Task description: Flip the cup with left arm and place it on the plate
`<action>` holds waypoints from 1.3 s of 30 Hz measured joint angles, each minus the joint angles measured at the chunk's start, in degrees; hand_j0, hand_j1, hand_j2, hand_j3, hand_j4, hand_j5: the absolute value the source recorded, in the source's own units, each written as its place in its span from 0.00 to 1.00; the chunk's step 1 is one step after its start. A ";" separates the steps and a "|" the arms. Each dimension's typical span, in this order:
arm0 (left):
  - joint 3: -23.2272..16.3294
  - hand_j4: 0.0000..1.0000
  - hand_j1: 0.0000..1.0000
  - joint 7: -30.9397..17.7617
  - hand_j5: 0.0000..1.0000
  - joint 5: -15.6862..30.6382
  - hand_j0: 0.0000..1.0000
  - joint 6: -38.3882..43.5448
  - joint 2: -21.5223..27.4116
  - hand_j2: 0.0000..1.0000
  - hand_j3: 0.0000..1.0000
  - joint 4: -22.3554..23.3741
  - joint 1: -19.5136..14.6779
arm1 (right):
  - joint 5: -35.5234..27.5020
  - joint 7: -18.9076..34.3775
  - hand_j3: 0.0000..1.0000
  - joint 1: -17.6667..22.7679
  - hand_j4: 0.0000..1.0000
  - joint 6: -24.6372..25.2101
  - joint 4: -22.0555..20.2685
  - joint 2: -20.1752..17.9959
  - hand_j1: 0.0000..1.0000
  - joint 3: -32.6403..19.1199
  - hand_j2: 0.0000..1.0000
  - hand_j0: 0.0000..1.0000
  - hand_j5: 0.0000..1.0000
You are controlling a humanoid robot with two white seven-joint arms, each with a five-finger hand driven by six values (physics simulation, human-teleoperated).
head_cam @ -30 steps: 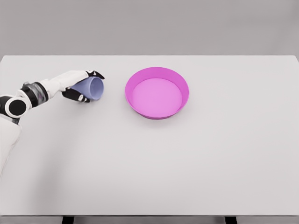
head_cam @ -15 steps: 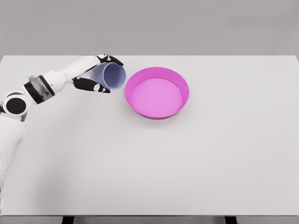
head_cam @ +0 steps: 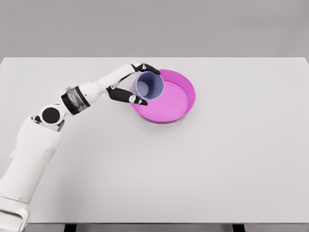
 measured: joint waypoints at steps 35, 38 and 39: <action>-0.30 0.78 0.78 0.04 0.78 2.01 0.78 -0.74 -10.21 0.78 0.78 17.88 -3.52 | 0.00 -0.01 1.00 0.00 1.00 -0.01 0.01 0.00 1.00 0.00 1.00 1.00 1.00; -0.50 0.78 0.78 0.04 0.78 1.79 0.78 -0.73 -10.44 0.78 0.78 18.10 -3.52 | 0.00 -0.01 1.00 0.00 1.00 -0.03 0.00 0.00 1.00 0.00 1.00 1.00 1.00; -0.55 0.78 0.78 0.04 0.78 1.70 0.78 -0.73 -10.53 0.78 0.78 18.21 -3.52 | 0.00 -0.01 1.00 0.00 1.00 -0.02 0.01 0.00 1.00 0.00 1.00 1.00 1.00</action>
